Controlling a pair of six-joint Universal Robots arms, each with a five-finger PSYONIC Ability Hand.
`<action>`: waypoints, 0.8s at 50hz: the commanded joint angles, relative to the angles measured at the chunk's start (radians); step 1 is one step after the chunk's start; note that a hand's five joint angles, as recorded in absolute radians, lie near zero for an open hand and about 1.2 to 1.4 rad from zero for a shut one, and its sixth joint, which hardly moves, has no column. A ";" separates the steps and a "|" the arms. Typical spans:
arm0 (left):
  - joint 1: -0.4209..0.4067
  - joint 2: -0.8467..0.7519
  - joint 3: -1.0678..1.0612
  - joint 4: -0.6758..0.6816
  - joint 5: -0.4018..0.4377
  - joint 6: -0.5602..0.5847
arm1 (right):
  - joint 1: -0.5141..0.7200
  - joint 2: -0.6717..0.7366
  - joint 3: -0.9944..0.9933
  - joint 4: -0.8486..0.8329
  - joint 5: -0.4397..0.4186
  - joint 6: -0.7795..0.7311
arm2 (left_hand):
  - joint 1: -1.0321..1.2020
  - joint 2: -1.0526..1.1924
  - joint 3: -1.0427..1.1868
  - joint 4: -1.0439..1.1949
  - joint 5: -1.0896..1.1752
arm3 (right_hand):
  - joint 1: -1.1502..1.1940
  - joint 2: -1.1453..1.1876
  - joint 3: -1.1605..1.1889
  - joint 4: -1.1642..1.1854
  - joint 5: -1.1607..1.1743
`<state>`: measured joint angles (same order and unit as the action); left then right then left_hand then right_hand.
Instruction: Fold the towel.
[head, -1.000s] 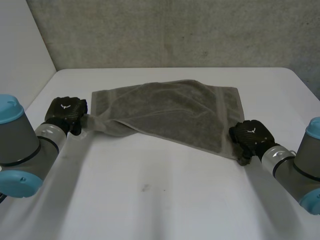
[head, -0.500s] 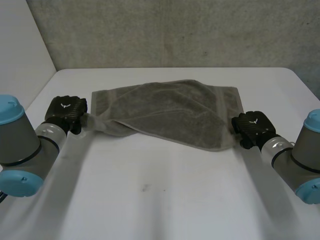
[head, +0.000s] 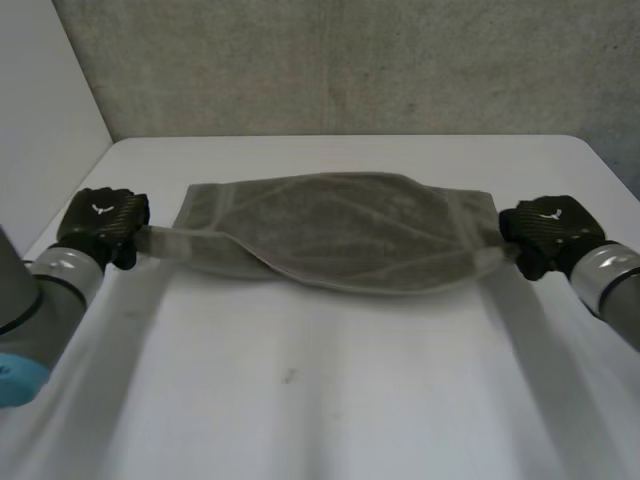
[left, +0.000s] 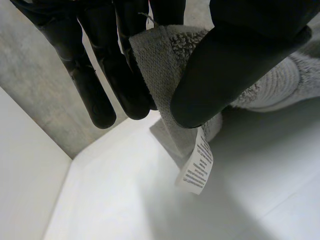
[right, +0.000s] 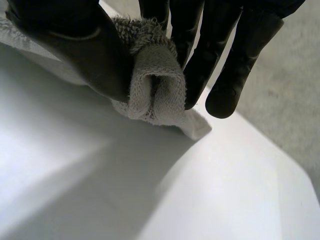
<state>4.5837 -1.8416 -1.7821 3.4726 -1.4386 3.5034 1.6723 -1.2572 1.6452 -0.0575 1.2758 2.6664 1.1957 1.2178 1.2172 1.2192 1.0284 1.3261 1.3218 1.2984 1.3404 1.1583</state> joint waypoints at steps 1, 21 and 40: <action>0.070 0.178 -0.141 -0.015 0.130 0.207 | -0.074 -0.073 -0.027 0.237 -0.039 -0.013 | 0.201 0.178 0.179 0.177 0.193 | 0.070 0.074 0.098 0.056 0.063; 0.210 0.522 -0.431 -0.072 0.311 0.361 | -0.302 -0.192 0.002 0.642 -0.251 -0.269 | 0.201 0.178 0.179 0.177 0.193 | 0.070 0.074 0.098 0.056 0.063; 0.092 -0.018 -0.042 0.028 0.227 0.253 | -0.165 0.203 -0.333 0.449 -0.146 0.004 | 0.201 0.178 0.179 0.177 0.193 | 0.070 0.074 0.098 0.056 0.063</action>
<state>4.7260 -1.6614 -1.9936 3.4863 -1.1346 3.8107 1.4323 -1.2222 1.4871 0.4307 1.0530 2.5801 1.1957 1.2178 1.2173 1.2193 1.0284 1.3262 1.3217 1.3090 1.3404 1.1584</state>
